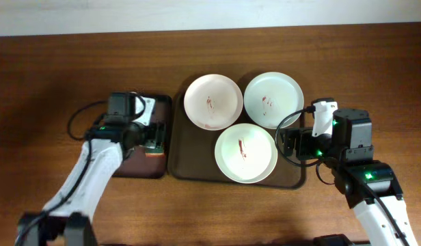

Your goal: Clean dirty plates on tray and stack at the side

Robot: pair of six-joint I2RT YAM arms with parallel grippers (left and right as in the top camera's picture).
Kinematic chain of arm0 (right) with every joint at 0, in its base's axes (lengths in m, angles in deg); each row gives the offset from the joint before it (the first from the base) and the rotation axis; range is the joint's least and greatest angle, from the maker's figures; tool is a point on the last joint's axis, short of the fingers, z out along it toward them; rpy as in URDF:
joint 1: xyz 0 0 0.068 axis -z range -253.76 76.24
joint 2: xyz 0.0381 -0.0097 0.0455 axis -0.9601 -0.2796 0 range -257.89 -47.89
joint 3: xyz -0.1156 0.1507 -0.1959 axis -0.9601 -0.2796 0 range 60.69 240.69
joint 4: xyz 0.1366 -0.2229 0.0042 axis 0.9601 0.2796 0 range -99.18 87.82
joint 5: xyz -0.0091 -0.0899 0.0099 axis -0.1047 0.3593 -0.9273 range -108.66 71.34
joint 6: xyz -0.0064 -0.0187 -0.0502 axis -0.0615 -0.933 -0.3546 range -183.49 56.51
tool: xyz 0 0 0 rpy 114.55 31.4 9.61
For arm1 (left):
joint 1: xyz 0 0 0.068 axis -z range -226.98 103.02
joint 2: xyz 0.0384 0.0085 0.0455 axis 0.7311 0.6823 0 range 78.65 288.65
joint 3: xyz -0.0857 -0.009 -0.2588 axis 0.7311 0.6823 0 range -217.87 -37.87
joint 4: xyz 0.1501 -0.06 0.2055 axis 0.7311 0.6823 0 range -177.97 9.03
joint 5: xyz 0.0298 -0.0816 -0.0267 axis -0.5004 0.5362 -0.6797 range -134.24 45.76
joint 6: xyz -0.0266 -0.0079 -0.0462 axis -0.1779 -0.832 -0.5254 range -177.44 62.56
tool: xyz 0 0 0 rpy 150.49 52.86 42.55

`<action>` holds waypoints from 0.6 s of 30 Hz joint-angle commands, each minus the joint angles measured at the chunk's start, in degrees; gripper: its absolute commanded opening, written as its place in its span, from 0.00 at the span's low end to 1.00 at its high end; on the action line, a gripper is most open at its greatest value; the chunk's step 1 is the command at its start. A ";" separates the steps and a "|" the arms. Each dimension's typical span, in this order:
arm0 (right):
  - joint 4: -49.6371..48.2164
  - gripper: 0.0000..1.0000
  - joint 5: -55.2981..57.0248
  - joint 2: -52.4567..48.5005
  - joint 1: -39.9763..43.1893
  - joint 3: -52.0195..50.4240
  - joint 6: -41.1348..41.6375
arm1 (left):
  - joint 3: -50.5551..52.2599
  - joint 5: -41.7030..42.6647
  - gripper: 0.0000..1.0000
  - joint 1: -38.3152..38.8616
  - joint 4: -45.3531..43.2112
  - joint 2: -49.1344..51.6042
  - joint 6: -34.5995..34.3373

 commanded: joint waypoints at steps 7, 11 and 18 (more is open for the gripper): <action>0.11 0.99 -0.74 -0.04 -0.46 1.36 0.24 | -0.94 -0.92 0.51 1.20 -1.01 8.66 -2.36; 0.20 0.99 -0.74 -0.04 -0.46 1.36 0.24 | -0.94 -3.06 0.50 1.20 -1.64 10.86 -2.36; 0.26 0.99 -0.72 -0.04 -0.46 1.36 0.24 | -0.94 -3.48 0.40 1.20 -2.47 11.26 -2.36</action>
